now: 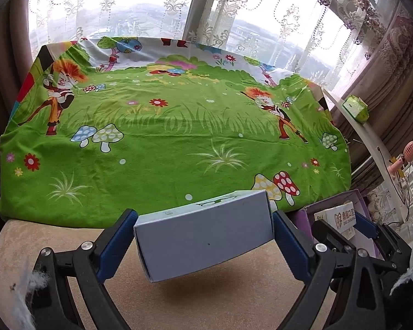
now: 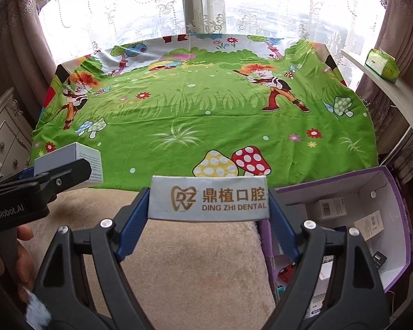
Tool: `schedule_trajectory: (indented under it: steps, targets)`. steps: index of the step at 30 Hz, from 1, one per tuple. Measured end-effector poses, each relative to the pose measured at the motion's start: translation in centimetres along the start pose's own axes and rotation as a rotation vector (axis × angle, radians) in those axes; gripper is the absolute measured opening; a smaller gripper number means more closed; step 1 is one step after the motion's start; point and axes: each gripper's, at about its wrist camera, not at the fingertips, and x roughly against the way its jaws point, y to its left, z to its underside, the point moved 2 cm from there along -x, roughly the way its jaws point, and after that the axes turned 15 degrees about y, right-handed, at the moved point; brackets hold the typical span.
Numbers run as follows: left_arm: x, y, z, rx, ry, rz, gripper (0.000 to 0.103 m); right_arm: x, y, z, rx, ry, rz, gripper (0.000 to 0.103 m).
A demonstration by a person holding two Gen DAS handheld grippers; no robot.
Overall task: Organize rigid objects
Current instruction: 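Carry the long white box and dental box over the storage box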
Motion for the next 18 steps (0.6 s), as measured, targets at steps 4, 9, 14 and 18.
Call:
schedule_trajectory:
  steps: [4,9,14,18]
  targets:
    - [-0.1,-2.0,0.3,-0.054,0.011,0.000,0.097,0.4,-1.7,0.7,-0.031,0.003,0.006,0.084]
    - [-0.7,-4.2,0.7,-0.104,0.045,0.041,0.097,1.2,-4.3,1.8,-0.076,0.006,0.030,0.084]
    - [-1.1,-6.6,1.1,-0.159,0.075,0.094,0.097,2.1,-7.5,3.0,-0.143,0.009,0.041,0.084]
    - [-1.6,-8.6,1.4,-0.211,0.108,0.153,0.097,2.5,-10.2,3.7,-0.193,0.011,0.069,0.084]
